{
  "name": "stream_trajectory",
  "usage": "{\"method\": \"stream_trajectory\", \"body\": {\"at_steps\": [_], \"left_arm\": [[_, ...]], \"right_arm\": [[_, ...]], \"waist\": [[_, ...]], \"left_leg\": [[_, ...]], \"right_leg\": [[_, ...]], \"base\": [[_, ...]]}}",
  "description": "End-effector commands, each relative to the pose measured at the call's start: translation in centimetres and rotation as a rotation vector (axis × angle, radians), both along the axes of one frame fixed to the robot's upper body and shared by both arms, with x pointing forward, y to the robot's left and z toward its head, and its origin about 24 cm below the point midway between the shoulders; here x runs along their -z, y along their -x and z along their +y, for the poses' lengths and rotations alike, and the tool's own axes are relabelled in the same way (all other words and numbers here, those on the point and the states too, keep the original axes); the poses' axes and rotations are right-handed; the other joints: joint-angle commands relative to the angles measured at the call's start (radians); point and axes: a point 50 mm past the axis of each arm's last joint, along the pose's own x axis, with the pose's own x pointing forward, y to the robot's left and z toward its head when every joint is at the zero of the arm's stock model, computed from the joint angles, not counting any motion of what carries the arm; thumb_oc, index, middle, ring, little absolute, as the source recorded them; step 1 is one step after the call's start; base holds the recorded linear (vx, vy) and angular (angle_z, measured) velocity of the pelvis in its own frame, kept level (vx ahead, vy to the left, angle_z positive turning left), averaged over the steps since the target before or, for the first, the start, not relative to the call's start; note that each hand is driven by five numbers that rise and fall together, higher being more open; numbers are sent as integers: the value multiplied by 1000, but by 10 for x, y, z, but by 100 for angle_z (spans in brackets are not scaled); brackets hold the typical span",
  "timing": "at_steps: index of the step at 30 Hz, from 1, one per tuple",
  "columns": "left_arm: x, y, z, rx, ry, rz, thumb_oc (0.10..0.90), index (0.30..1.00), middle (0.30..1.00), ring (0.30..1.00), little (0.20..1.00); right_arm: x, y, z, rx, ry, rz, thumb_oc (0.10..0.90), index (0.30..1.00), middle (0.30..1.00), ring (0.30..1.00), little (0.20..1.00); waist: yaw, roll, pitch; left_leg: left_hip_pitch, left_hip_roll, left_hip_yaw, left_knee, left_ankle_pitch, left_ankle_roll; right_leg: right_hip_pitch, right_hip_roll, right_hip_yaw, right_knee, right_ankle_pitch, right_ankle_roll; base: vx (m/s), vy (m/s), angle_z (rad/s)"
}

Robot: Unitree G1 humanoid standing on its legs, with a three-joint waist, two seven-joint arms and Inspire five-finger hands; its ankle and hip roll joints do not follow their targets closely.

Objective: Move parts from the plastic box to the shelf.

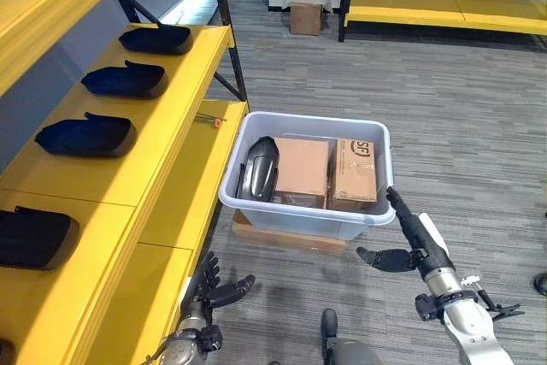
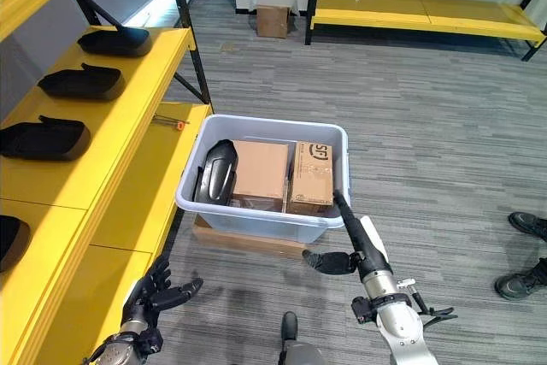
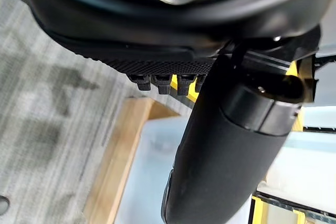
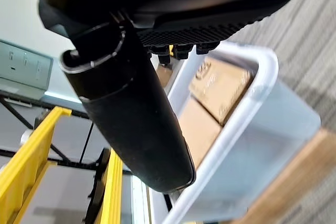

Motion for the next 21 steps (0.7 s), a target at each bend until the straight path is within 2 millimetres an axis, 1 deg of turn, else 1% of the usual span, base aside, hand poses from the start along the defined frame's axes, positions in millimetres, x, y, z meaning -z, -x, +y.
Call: {"method": "stream_trajectory", "body": {"at_steps": [1, 3, 4, 6, 7, 8, 9, 10, 12, 13, 14, 15, 16, 17, 19, 20, 21], "left_arm": [[-34, -16, 15, -3, -68, -181, 900, 1000, 1000, 1000, 1000], [-35, -19, 14, 3, -70, -185, 900, 1000, 1000, 1000, 1000], [-36, -20, 13, 9, -71, -189, 900, 1000, 1000, 1000, 1000], [-36, -21, 13, 15, -69, -192, 900, 1000, 1000, 1000, 1000], [-37, -22, 13, 17, -62, -198, 900, 1000, 1000, 1000, 1000], [-37, -21, 13, 14, -52, -197, 900, 1000, 1000, 1000, 1000], [-38, -22, 12, 15, -49, -204, 900, 1000, 1000, 1000, 1000], [-41, -24, 11, 22, -43, -218, 900, 1000, 1000, 1000, 1000], [-41, -24, 11, 22, -43, -218, 900, 1000, 1000, 1000, 1000], [-41, -22, 10, 23, -37, -217, 900, 1000, 1000, 1000, 1000], [-41, -22, 11, 21, -42, -216, 900, 1000, 1000, 1000, 1000], [-41, -22, 11, 22, -42, -215, 900, 1000, 1000, 1000, 1000], [-41, -22, 11, 24, -47, -211, 900, 1000, 1000, 1000, 1000], [-40, -22, 12, 23, -53, -207, 900, 1000, 1000, 1000, 1000], [-37, -20, 11, 20, -53, -194, 900, 1000, 1000, 1000, 1000], [-37, -19, 12, 15, -53, -190, 900, 1000, 1000, 1000, 1000], [-36, -18, 12, 12, -51, -186, 900, 1000, 1000, 1000, 1000]], "right_arm": [[-40, -2, 7, -49, -14, -218, 900, 1000, 1000, 1000, 1000], [-40, -3, 7, -49, -12, -222, 900, 1000, 1000, 1000, 1000], [-41, -3, 6, -50, -7, -222, 900, 1000, 1000, 1000, 1000], [-40, -3, 6, -47, -6, -219, 900, 1000, 1000, 1000, 1000], [-40, -3, 5, -50, -11, -219, 900, 1000, 1000, 1000, 1000], [-41, -2, 6, -56, -15, -219, 900, 1000, 1000, 1000, 1000], [-43, -3, 6, -58, -14, -228, 900, 1000, 1000, 1000, 1000], [-44, -4, 3, -53, -1, -231, 900, 1000, 1000, 1000, 1000], [-44, -4, 3, -53, -2, -231, 900, 1000, 1000, 1000, 1000], [-42, 0, -1, -9, 12, -229, 900, 1000, 1000, 1000, 1000], [-42, 1, -2, 1, 10, -230, 900, 1000, 1000, 1000, 1000], [-41, 1, -2, 1, 10, -230, 900, 1000, 1000, 1000, 1000], [-40, 2, -3, 6, 13, -227, 900, 1000, 1000, 1000, 1000], [-39, 2, -4, 9, 25, -222, 900, 1000, 1000, 1000, 1000], [-36, 3, -5, 12, 32, -207, 900, 1000, 1000, 1000, 1000], [-35, 4, -5, 11, 33, -202, 900, 1000, 1000, 1000, 1000], [-34, 4, -5, 10, 34, -198, 900, 1000, 1000, 1000, 1000]], "waist": [[-8, 11, -23], [-12, 17, -23], [-14, 21, -26], [-14, 24, -30], [-9, 21, -30], [7, 6, -18], [18, -13, -6], [39, -50, 28], [40, -49, 28], [43, -71, 44], [46, -68, 45], [47, -70, 46], [48, -61, 45], [53, -53, 43], [60, -33, 35], [63, -26, 34], [63, -20, 35]], "left_leg": [[23, 101, 46, 18, 21, -32], [19, 115, 49, 17, 42, -41], [19, 128, 54, 20, 62, -48], [11, 140, 57, 41, 86, -56], [-16, 148, 58, 118, 145, -67], [-83, 139, 40, 291, 222, -68], [-152, 117, 15, 421, 254, -61], [-260, 69, 17, 574, 226, -33], [-260, 70, 18, 577, 223, -32], [-345, 201, 128, 387, 220, -39], [-343, 212, 120, 300, 243, -48], [-336, 210, 123, 292, 247, -48], [-332, 208, 108, 204, 274, -61], [-335, 211, 91, 107, 316, -71], [-347, 236, 48, -16, 378, -98], [-349, 253, 41, -56, 394, -111], [-359, 266, 49, -56, 398, -122]], "right_leg": [[-103, -41, 19, 114, -51, 113], [-112, -34, 15, 132, -70, 105], [-113, -21, 14, 142, -89, 95], [-103, -6, 18, 138, -103, 84], [-68, 15, 25, 113, -110, 64], [-10, 34, 48, 72, -114, 38], [15, 31, 59, 47, -106, 25], [65, 18, 73, 14, -105, 9], [66, 19, 74, 13, -105, 9], [117, -13, 81, 4, -120, 24], [120, -10, 87, 8, -129, 29], [122, -12, 89, 8, -130, 29], [129, -2, 94, 10, -142, 34], [139, 5, 100, 9, -151, 39], [156, 20, 123, 20, -177, 42], [165, 24, 135, 34, -195, 44], [173, 27, 140, 46, -208, 43]], "base": [[92, -109, 20], [111, -145, 10], [145, -185, 8], [139, -194, 5], [175, -303, -3], [153, -354, -11], [126, -391, -46], [53, -240, -42], [97, -69, -23], [204, 38, -6], [206, 36, -1], [119, 71, 23], [131, 66, -4], [209, 123, -34], [238, 150, -80], [238, 156, -70], [299, 206, -55]]}}
